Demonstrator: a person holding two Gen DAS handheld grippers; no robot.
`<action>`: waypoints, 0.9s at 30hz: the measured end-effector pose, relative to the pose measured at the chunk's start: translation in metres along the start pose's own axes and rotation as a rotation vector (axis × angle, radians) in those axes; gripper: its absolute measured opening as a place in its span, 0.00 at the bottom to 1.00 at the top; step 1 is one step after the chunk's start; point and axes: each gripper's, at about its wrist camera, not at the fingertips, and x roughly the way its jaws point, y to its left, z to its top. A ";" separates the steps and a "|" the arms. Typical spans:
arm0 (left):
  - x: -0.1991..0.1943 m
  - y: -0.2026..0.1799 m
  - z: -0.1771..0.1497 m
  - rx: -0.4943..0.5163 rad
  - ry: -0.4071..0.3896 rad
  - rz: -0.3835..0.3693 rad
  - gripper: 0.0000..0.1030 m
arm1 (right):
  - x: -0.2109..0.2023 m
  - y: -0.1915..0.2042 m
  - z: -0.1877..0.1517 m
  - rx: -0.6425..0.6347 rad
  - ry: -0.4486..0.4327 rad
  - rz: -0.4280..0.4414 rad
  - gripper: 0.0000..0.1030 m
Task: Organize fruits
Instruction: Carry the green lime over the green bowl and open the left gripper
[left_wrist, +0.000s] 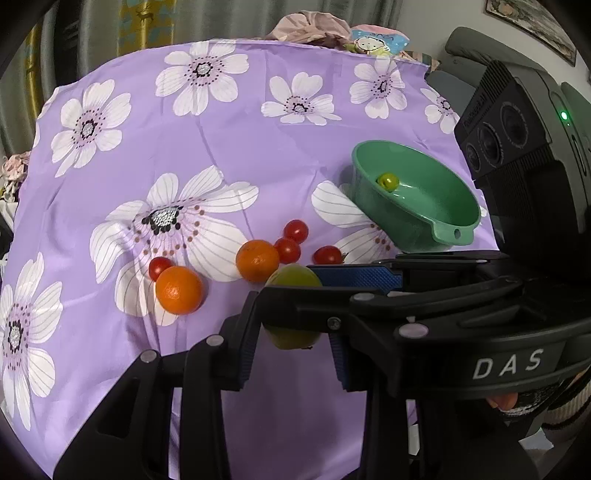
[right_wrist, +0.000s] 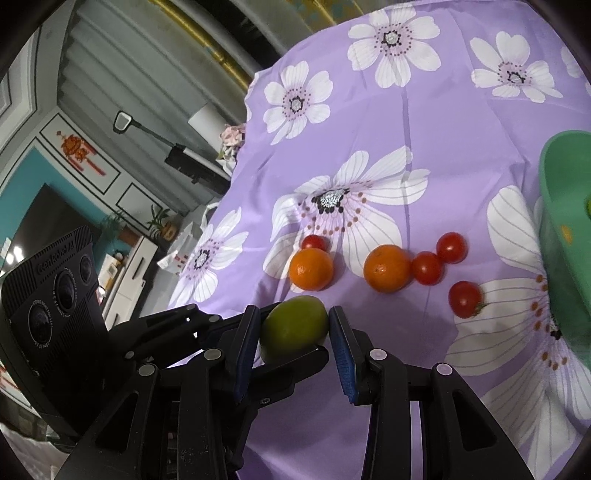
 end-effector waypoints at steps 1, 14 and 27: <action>0.000 -0.002 0.001 0.003 -0.001 0.000 0.33 | -0.001 -0.001 0.000 0.001 -0.003 -0.001 0.39; 0.006 -0.022 0.021 0.062 -0.016 -0.017 0.33 | -0.026 -0.014 0.005 0.023 -0.073 -0.014 0.39; 0.017 -0.045 0.042 0.126 -0.019 -0.036 0.33 | -0.049 -0.036 0.009 0.063 -0.148 -0.020 0.39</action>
